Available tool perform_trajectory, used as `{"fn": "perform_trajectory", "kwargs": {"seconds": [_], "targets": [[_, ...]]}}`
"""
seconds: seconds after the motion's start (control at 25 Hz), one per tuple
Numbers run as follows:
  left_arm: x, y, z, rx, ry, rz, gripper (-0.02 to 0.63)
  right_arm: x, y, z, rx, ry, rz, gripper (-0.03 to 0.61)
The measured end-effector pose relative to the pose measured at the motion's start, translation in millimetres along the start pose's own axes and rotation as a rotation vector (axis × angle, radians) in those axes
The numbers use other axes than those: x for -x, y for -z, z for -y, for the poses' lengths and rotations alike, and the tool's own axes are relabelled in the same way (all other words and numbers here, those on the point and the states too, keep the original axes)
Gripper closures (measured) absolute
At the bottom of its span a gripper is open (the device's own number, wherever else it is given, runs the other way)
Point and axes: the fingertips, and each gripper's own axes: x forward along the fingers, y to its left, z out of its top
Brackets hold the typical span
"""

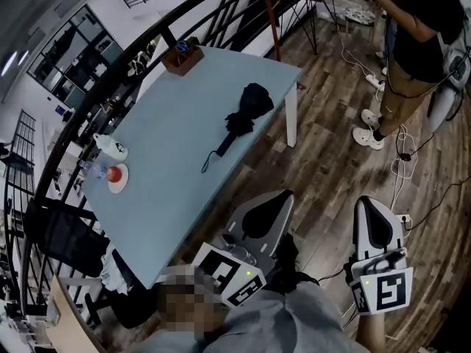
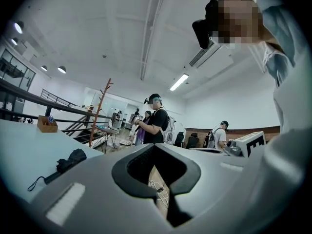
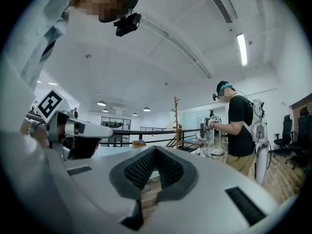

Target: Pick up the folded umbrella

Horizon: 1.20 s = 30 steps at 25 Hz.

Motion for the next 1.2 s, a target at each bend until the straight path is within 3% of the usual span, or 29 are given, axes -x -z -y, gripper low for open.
{"fn": "perform_trajectory", "kwargs": {"seconds": [0.32, 0.72, 1.2], "targets": [[-32, 0, -34, -0.031, -0.036, 0.004, 0.614, -41, 9, 11, 0.067, -0.014, -0.06, 0.581], [-78, -5, -147, -0.042, -0.208, -0.035, 0.614, -154, 14, 10, 0.071, -0.125, -0.083, 0.581], [-108, -4, -268, -0.004, -0.307, -0.069, 0.614, -286, 28, -6, 0.023, -0.25, -0.112, 0.581]]}}
